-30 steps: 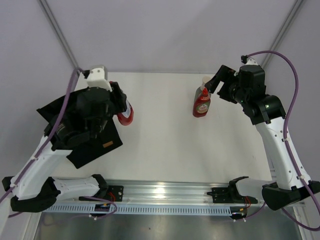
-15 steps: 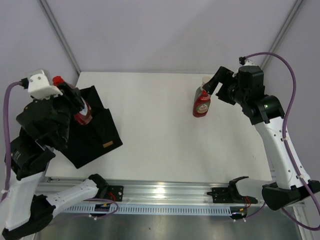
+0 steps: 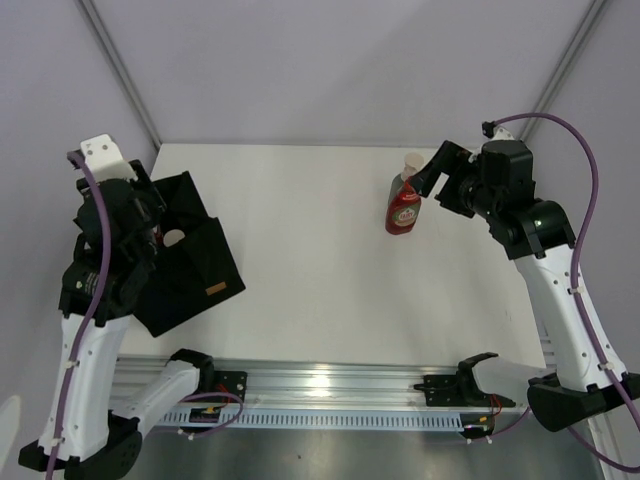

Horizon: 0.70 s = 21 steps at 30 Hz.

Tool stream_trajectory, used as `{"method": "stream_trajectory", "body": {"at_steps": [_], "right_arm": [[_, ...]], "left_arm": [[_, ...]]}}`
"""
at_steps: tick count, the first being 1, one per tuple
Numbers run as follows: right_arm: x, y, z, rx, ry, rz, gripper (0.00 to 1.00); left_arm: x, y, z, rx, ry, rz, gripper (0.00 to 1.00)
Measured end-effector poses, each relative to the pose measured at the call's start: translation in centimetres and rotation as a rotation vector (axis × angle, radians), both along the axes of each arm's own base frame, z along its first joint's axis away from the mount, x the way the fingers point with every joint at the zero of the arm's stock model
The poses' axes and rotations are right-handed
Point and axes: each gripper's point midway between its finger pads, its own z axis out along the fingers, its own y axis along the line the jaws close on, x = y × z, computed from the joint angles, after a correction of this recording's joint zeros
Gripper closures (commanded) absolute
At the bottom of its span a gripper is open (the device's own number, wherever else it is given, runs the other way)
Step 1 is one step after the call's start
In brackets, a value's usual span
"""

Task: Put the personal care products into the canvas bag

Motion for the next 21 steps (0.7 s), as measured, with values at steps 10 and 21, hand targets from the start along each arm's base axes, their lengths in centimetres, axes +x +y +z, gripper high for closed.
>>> {"method": "stream_trajectory", "body": {"at_steps": [10, 21], "right_arm": [[-0.9, -0.6, -1.2, -0.031, 0.029, 0.002, 0.13], [-0.7, -0.9, -1.3, -0.056, 0.021, 0.004, 0.12]], "left_arm": [[3.5, 0.7, -4.0, -0.023, 0.040, 0.013, 1.00], [3.7, 4.3, -10.7, -0.092, 0.121, 0.157, 1.00]]}}
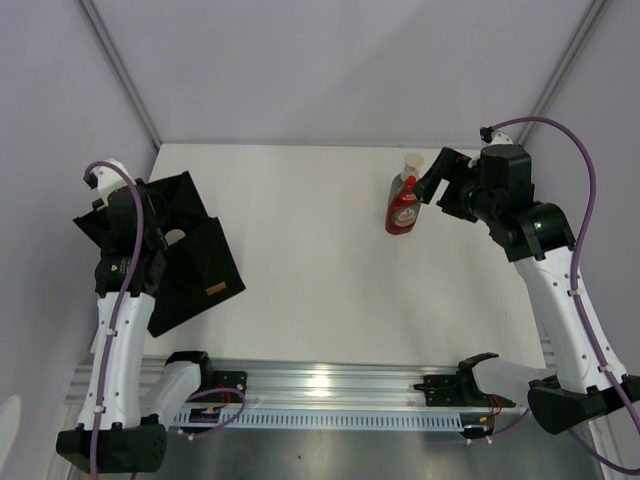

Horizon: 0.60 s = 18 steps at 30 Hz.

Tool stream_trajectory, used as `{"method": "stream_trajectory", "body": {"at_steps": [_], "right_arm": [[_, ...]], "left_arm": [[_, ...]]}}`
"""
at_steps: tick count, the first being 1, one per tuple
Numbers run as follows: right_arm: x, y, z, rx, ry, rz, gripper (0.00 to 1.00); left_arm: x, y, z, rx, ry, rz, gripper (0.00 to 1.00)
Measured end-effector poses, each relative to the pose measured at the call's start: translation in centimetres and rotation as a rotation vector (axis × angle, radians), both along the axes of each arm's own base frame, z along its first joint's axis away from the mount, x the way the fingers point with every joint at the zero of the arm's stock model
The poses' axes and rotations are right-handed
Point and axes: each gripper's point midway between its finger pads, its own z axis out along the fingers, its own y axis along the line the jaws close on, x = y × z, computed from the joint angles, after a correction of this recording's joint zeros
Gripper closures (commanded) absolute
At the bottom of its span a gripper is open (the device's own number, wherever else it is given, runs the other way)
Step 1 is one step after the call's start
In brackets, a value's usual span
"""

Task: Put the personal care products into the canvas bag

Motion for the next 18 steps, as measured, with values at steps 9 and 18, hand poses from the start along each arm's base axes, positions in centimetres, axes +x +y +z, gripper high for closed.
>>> {"method": "stream_trajectory", "body": {"at_steps": [9, 18], "right_arm": [[0.4, 0.2, -0.5, -0.004, 0.016, 0.000, 0.12], [0.5, 0.2, -0.7, -0.006, 0.022, 0.000, 0.12]], "left_arm": [[-0.1, 0.8, -5.3, -0.054, 0.077, 0.045, 1.00], [-0.9, 1.0, -8.7, -0.074, 0.126, 0.072, 0.99]]}}
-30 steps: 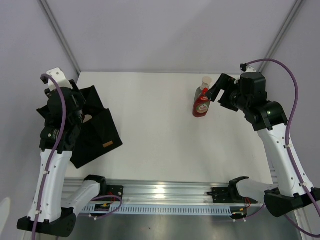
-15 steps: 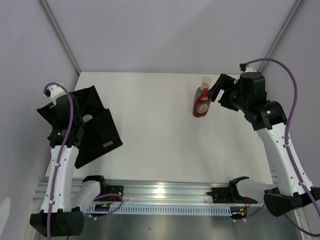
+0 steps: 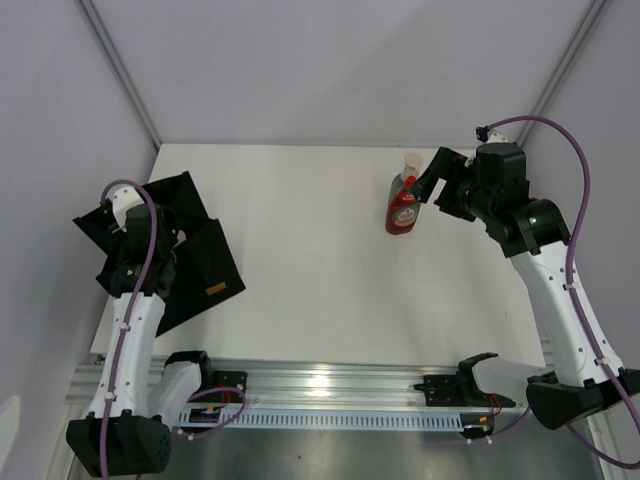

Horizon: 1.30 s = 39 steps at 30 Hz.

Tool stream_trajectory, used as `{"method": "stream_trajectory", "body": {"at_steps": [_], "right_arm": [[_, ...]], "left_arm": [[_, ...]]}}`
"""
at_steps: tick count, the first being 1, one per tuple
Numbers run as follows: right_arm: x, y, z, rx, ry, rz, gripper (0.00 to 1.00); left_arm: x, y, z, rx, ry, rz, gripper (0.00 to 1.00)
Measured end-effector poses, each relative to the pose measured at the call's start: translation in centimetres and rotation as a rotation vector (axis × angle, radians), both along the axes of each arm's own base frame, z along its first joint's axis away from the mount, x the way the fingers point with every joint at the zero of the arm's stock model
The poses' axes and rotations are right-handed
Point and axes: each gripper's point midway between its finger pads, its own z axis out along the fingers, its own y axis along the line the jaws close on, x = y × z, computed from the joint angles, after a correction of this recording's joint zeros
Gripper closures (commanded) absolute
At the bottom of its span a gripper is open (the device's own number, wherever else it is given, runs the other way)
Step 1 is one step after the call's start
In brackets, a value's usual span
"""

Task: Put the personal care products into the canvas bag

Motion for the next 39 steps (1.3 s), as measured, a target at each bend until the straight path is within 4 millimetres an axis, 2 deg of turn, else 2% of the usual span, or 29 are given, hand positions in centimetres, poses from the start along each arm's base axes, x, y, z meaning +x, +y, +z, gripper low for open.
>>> {"method": "stream_trajectory", "body": {"at_steps": [2, 4, 8, 16, 25, 27, 29, 35, 39], "right_arm": [[0.0, 0.0, 0.0, 0.000, 0.000, 0.000, 0.12], [0.0, 0.0, 0.0, -0.001, 0.001, 0.000, 0.12], [0.0, 0.0, 0.0, -0.001, 0.001, -0.001, 0.12], [0.1, -0.2, -0.1, -0.001, 0.002, -0.007, 0.12], [0.4, -0.6, -0.2, -0.002, 0.007, -0.021, 0.12], [0.5, -0.7, -0.1, -0.001, 0.005, -0.024, 0.12], [0.5, -0.8, 0.1, 0.003, 0.000, -0.028, 0.12], [0.6, -0.9, 1.7, 0.025, -0.032, -0.034, 0.12], [0.6, -0.9, 2.0, 0.027, -0.040, -0.036, 0.12]], "left_arm": [[-0.1, 0.1, -0.7, -0.009, 0.008, 0.009, 0.99], [-0.3, 0.0, -1.2, -0.017, 0.015, 0.014, 0.93], [-0.4, -0.1, -1.6, -0.031, 0.020, 0.020, 0.87], [-0.3, -0.1, -1.7, -0.033, 0.024, 0.020, 0.57], [-0.3, -0.1, -1.8, -0.050, 0.015, 0.029, 0.48], [-0.3, -0.2, -1.8, -0.053, 0.015, 0.031, 0.42], [-0.4, -0.2, -1.8, -0.055, 0.016, 0.032, 0.37], [-0.1, 0.1, -0.5, -0.055, -0.030, 0.051, 0.29], [-0.2, 0.1, -0.6, -0.062, -0.028, 0.054, 0.25]]}}
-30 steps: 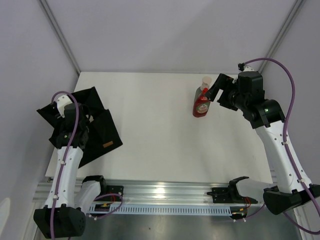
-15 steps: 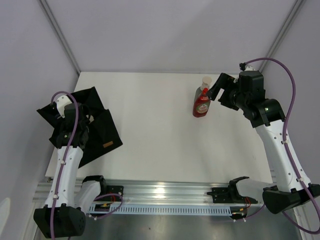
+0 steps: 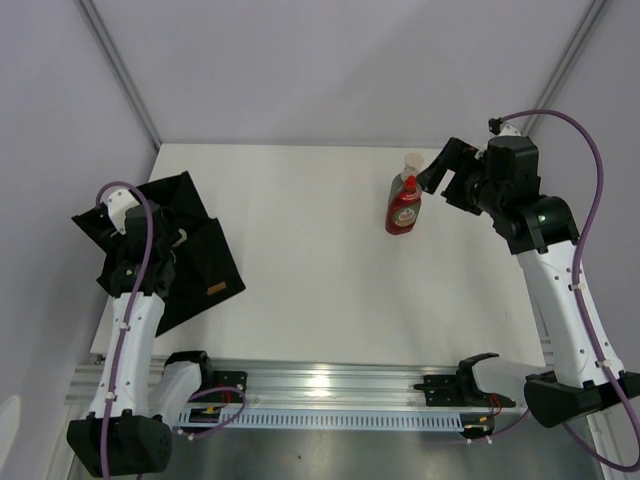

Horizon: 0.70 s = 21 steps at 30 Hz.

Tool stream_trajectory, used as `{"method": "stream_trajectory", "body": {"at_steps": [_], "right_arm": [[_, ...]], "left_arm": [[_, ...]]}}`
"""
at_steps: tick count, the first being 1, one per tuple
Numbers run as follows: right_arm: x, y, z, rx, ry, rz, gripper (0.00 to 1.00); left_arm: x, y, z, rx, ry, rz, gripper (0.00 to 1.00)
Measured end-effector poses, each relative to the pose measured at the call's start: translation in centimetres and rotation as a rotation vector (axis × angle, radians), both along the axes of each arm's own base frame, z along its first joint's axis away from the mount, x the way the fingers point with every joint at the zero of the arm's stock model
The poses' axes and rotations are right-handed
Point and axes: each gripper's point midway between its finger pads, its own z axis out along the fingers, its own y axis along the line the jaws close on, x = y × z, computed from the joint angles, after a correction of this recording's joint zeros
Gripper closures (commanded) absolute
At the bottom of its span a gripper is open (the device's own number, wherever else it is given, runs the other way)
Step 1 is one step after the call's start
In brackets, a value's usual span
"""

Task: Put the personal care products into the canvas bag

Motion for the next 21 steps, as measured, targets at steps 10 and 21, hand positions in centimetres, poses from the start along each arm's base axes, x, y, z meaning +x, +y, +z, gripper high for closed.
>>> {"method": "stream_trajectory", "body": {"at_steps": [10, 21], "right_arm": [[0.6, 0.2, 0.0, 0.008, 0.000, -0.002, 0.12], [9.7, -1.0, -3.7, -0.194, 0.034, -0.034, 0.09]], "left_arm": [[0.4, -2.2, 5.0, -0.105, -0.092, -0.076, 0.09], [0.5, -10.6, 12.7, -0.228, -0.187, -0.386, 0.01]]}}
